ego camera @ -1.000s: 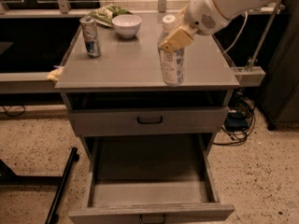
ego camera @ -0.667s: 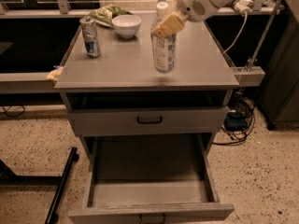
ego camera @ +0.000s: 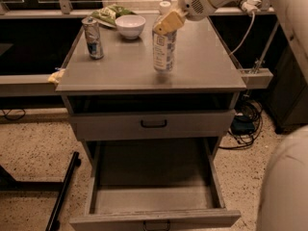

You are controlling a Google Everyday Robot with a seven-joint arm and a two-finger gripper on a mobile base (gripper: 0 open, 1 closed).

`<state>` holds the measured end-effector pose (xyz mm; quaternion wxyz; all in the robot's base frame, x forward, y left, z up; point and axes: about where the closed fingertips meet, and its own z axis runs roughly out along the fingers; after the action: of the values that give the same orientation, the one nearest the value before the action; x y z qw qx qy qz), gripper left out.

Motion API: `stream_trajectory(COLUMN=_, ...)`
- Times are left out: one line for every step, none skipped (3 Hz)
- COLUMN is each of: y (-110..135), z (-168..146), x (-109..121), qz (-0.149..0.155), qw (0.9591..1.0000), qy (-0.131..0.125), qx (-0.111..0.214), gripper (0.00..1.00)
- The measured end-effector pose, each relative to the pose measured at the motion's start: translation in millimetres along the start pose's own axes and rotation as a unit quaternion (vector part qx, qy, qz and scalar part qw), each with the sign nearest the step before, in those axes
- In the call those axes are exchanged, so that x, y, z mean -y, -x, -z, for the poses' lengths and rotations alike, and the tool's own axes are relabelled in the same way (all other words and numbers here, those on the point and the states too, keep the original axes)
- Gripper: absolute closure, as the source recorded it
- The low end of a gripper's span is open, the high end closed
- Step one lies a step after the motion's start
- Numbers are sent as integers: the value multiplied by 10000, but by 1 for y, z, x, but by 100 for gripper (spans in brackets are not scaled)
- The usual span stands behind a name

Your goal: Pick blue plastic bottle from middle drawer and place on counter

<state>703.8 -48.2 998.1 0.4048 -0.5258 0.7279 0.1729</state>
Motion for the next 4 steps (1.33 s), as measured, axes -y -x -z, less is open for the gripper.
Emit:
stream_trajectory(y=-13, z=-12, x=7, qz=-446, qw=9988, qy=152, qx=-108, gripper=100)
stream_trajectory(y=-26, z=-20, x=8, qz=-744, qw=9967, qy=270, qx=-183, gripper=100)
stream_trajectory(y=-26, z=-20, x=8, qz=-755, qw=9966, qy=276, qx=-186, gripper=80)
stream_trajectory(y=-26, z=-20, x=8, qz=-755, qw=9966, qy=276, qx=-186, gripper=58)
